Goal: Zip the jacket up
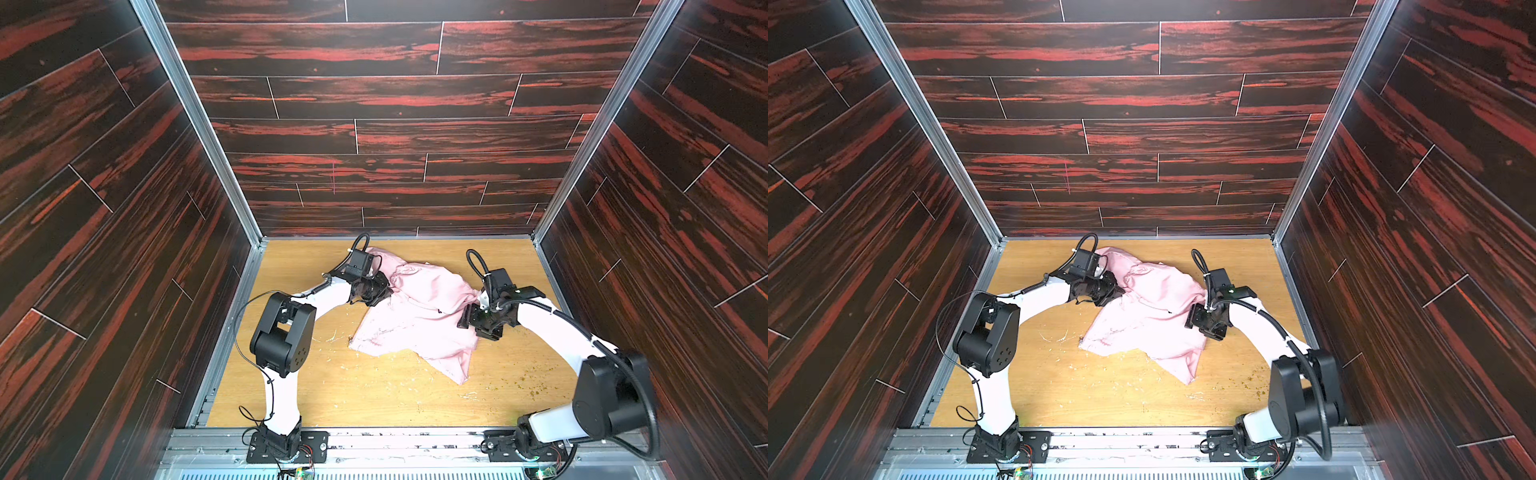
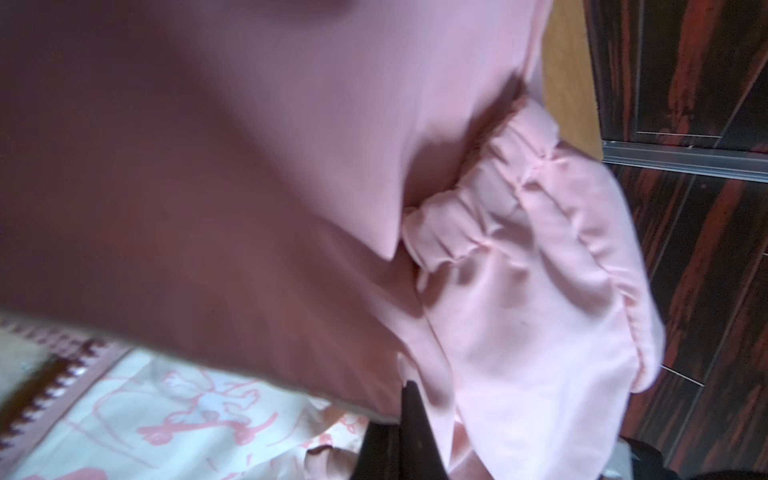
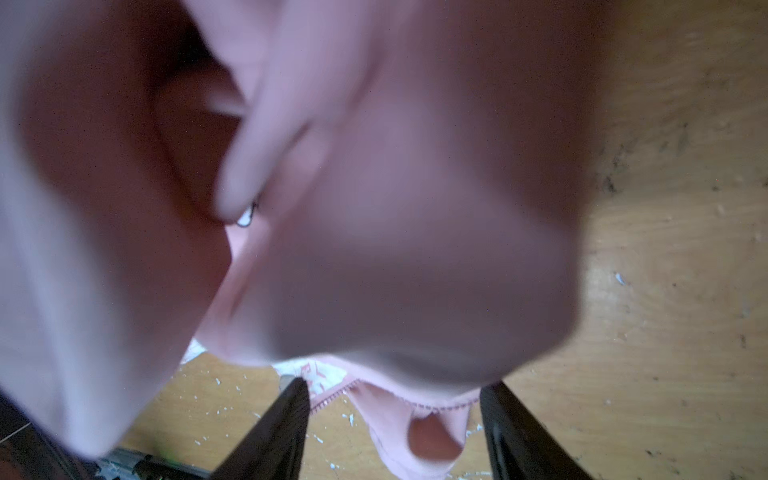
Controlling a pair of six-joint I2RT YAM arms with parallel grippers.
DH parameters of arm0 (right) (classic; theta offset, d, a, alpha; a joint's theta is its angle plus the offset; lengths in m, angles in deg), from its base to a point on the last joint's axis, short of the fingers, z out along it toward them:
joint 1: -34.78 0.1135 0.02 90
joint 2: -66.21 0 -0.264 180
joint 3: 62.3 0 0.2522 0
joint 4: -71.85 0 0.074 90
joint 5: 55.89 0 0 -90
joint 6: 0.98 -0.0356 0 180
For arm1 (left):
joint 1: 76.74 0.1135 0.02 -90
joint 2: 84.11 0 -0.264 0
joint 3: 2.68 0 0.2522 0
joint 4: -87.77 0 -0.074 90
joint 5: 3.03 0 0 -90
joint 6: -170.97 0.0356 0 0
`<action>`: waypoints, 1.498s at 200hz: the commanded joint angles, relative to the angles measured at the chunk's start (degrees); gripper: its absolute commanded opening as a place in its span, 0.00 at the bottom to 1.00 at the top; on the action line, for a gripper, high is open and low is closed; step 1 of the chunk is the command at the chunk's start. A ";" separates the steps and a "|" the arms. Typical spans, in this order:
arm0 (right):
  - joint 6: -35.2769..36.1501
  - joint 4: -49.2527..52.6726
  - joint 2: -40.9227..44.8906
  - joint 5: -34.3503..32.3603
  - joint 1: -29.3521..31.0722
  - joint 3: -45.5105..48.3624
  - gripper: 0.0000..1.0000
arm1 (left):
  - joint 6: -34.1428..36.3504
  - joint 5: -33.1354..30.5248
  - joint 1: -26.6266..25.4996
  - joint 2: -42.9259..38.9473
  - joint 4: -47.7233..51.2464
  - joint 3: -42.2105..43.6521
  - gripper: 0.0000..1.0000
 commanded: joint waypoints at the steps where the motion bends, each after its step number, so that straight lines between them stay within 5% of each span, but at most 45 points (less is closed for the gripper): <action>1: -0.91 -3.48 -3.31 1.53 -0.20 -0.71 0.58 | 0.79 0.35 0.46 -2.36 2.13 -2.86 0.00; 43: -0.51 -3.96 -3.09 5.78 0.09 -2.79 0.15 | 3.78 0.46 2.34 -6.18 7.61 -9.71 0.00; 73: -0.05 -2.47 -1.23 9.36 1.57 -6.61 0.00 | 6.50 0.14 3.65 -8.45 11.07 -16.86 0.00; 186: 4.12 6.58 1.64 15.26 6.40 -25.72 0.00 | 12.25 -8.77 6.79 -16.36 14.30 -33.24 0.00; 217: 4.36 7.83 0.37 13.98 6.41 -27.20 0.16 | 13.76 -11.28 7.24 -16.50 15.61 -34.74 0.00; 251: 2.58 7.36 -0.40 10.85 6.40 -25.11 0.54 | 14.94 -14.84 8.04 -16.33 17.87 -34.74 0.00; 299: 3.67 6.48 1.38 8.16 7.36 -21.61 0.60 | 15.39 -18.02 10.20 -15.24 18.75 -34.09 0.00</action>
